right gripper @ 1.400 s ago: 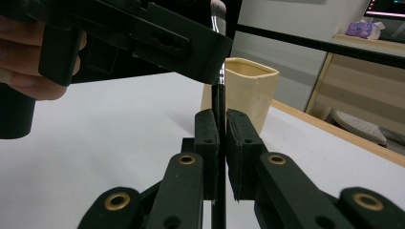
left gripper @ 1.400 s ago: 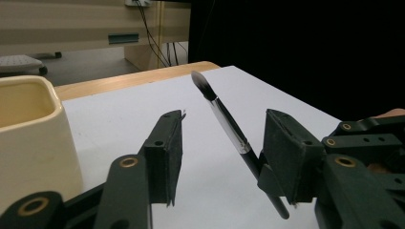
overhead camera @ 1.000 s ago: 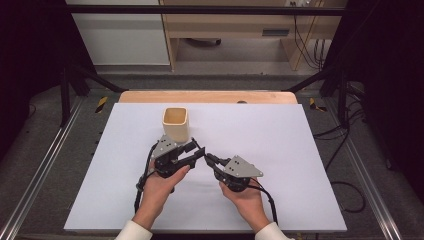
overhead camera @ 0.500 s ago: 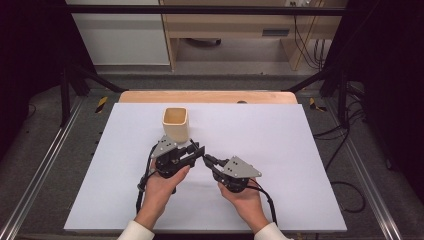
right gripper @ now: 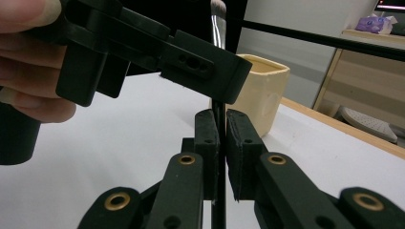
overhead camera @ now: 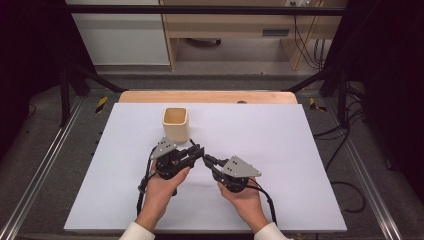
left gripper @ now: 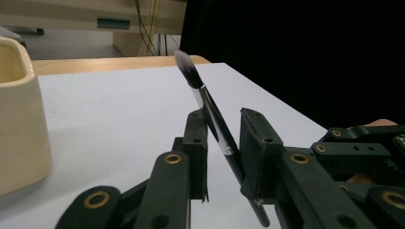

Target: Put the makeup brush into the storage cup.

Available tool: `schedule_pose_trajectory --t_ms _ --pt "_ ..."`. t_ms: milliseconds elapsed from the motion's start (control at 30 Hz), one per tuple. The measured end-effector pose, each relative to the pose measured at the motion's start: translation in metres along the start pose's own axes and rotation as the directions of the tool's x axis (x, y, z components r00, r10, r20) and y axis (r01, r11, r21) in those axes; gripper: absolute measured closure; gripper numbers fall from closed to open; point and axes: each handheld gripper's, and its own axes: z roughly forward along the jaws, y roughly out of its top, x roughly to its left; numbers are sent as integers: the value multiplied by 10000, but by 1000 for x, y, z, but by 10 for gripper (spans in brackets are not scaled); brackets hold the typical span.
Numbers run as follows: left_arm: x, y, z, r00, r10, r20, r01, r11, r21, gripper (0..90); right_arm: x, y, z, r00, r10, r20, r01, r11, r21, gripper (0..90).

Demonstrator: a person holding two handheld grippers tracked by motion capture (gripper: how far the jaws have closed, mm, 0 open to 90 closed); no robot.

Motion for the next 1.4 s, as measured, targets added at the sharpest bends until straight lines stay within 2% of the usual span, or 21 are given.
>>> schedule_pose_trajectory --t_ms 33,133,233,333,633,967,1100,1233,1333,1367,1400 --pt "-1 0 0 9998 -131 123 131 9999 -42 772 0 0 0 10000 30 17 -30 10000 39 838" --pt "-2 0 1 9997 -133 215 134 9999 -52 807 0 -1 1 10000 45 33 -45 10000 62 837" --pt "-4 0 1 9995 -60 316 61 10000 -50 832 0 -1 1 10000 93 17 -93 9999 79 837" --pt "-6 1 1 9993 183 317 -183 9998 6 834 -1 -1 1 9998 219 -38 -219 9997 104 835" --pt "-4 4 -3 9991 401 112 -399 9990 -187 834 -2 -2 2 9993 355 -135 -351 9990 273 809" --pt "-4 6 -5 9969 783 -74 -784 9968 -167 834 -3 -4 2 9990 435 -138 -428 9981 450 776" --pt "-3 6 -6 9963 848 -123 -850 9963 -128 834 -3 -4 3 9988 478 -85 -472 9970 608 695" --pt "-1 7 -8 9957 911 -169 -913 9958 -64 834 -3 -5 3 9987 505 30 -506 9960 738 653" --pt "1 7 -9 9952 949 -235 -950 9955 -23 834 -3 -6 4 9983 572 145 -583 9943 896 552" --pt "2 7 -10 9949 976 -259 -977 9952 -18 834 -3 -6 4 9983 572 145 -583 9943 896 552" --pt "2 7 -11 9946 1000 -276 -1001 9950 -13 834 -3 -6 4 9981 582 189 -597 9937 948 515"
